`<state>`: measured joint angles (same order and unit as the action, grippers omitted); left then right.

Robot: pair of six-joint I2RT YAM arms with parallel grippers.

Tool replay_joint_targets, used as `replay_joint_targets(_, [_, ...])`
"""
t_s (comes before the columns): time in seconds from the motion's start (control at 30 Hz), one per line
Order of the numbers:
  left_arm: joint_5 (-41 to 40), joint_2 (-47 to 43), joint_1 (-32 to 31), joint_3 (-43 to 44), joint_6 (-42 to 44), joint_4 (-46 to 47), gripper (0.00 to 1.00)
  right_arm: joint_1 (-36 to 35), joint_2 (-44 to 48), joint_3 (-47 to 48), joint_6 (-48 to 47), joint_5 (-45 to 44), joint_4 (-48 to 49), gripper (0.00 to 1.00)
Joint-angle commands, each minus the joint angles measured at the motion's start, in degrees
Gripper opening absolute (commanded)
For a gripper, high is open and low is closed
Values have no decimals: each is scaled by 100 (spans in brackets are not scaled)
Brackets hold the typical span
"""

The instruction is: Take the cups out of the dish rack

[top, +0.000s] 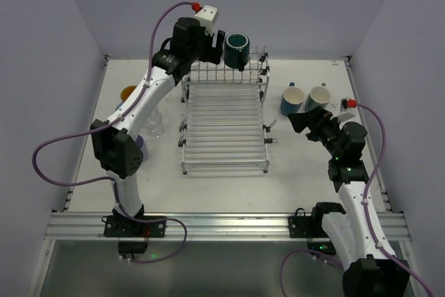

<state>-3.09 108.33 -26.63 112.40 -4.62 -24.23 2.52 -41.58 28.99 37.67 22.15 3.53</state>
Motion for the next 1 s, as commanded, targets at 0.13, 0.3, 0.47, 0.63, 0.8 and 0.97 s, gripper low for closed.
replay_joint_targets(0.13, [213, 109, 79, 274, 278, 287, 79, -24, 80, 36, -58, 184, 218, 95])
replay_joint_targets(0.3, [160, 92, 79, 221, 313, 331, 54, -24, 98, 27, -58, 184, 227, 95])
replay_joint_targets(0.47, [-7, -251, 79, -104, 260, 577, 40, -24, 80, 45, -32, 237, 245, 95])
replay_joint_targets(0.63, [-113, -768, 79, -437, 111, 866, 32, -24, 133, 71, 3, 298, 236, 95])
replay_joint_targets(0.8, [-17, -1173, 79, -570, -100, 999, 28, -42, 203, 98, 47, 439, 253, 96])
replay_joint_targets(0.97, [256, -1929, 79, -1114, -530, 1157, 27, -103, 422, 159, 74, 562, 236, 97])
